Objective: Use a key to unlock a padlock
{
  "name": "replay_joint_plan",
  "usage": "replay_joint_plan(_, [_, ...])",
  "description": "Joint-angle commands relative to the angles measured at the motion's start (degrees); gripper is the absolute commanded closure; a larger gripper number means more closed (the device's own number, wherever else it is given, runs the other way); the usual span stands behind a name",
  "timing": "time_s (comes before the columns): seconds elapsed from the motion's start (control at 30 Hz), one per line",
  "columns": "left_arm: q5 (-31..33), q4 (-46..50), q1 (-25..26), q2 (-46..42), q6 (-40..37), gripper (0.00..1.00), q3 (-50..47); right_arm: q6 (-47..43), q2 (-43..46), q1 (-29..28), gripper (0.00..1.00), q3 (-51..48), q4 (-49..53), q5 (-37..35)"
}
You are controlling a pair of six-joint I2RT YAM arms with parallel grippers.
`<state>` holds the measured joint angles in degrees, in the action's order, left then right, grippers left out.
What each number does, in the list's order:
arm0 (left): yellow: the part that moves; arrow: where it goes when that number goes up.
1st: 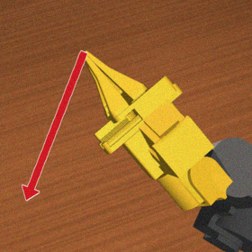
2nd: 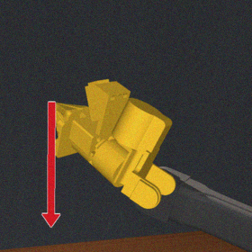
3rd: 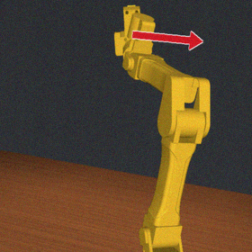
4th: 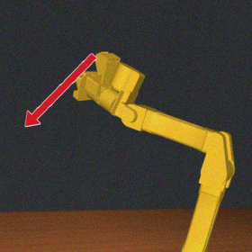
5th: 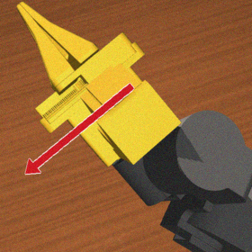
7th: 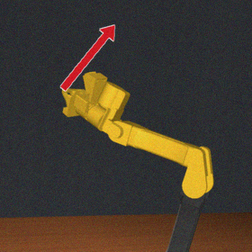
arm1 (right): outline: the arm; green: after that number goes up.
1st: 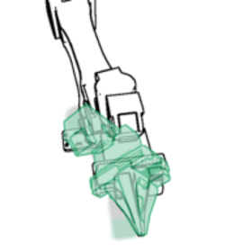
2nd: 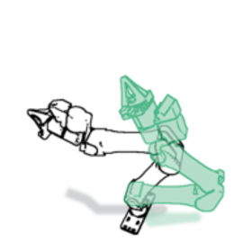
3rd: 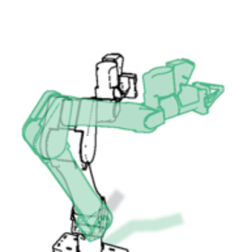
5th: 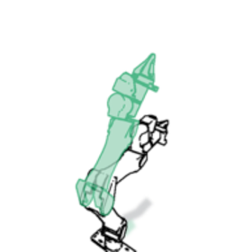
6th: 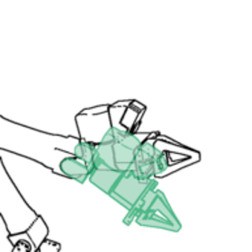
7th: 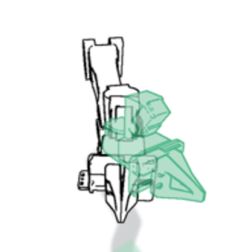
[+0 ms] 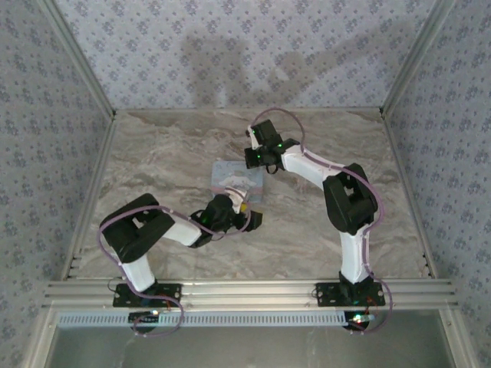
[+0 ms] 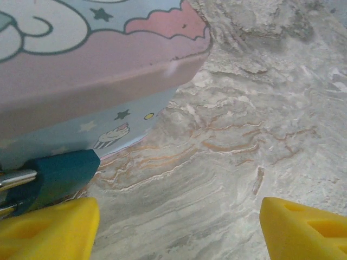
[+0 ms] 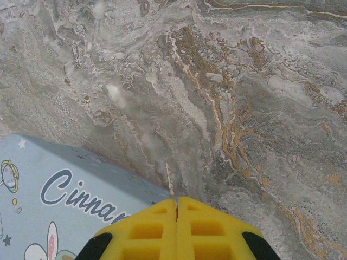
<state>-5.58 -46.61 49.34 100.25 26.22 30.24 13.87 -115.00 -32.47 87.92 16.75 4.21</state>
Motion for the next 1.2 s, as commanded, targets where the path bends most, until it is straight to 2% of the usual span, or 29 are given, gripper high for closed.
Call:
replay_joint_plan(0.0, [-3.8, -4.9, -1.2, -0.7, 0.9, 0.22, -1.5, -0.9, -0.7, -0.6, 1.0, -1.0, 0.1, -0.7])
replay_joint_plan(0.3, [-6.0, -7.2, -5.0, -2.4, 5.8, 0.2, -3.8, -1.3, -0.6, -0.8, 1.0, -1.2, 0.1, -1.1])
replay_joint_plan(0.63, [-7.3, -5.6, -7.5, -5.4, 7.1, 0.2, -5.7, -1.6, -0.6, -0.8, 1.0, -1.1, 0.0, -1.3])
replay_joint_plan(0.9, [-3.9, 1.8, -7.9, -10.0, 4.6, 0.16, -6.6, -1.6, -0.7, -0.8, 1.0, -1.2, -0.2, -1.5])
replay_joint_plan(1.0, [-2.1, 5.2, -7.7, -9.3, 3.8, 0.15, -5.3, -1.6, -0.7, -1.0, 1.0, -1.1, -0.3, -1.5])
replay_joint_plan(1.17, [2.8, 5.0, -5.9, -6.4, 2.9, 0.13, -4.2, -1.6, -0.7, -1.2, 1.0, -1.0, -0.3, -1.5])
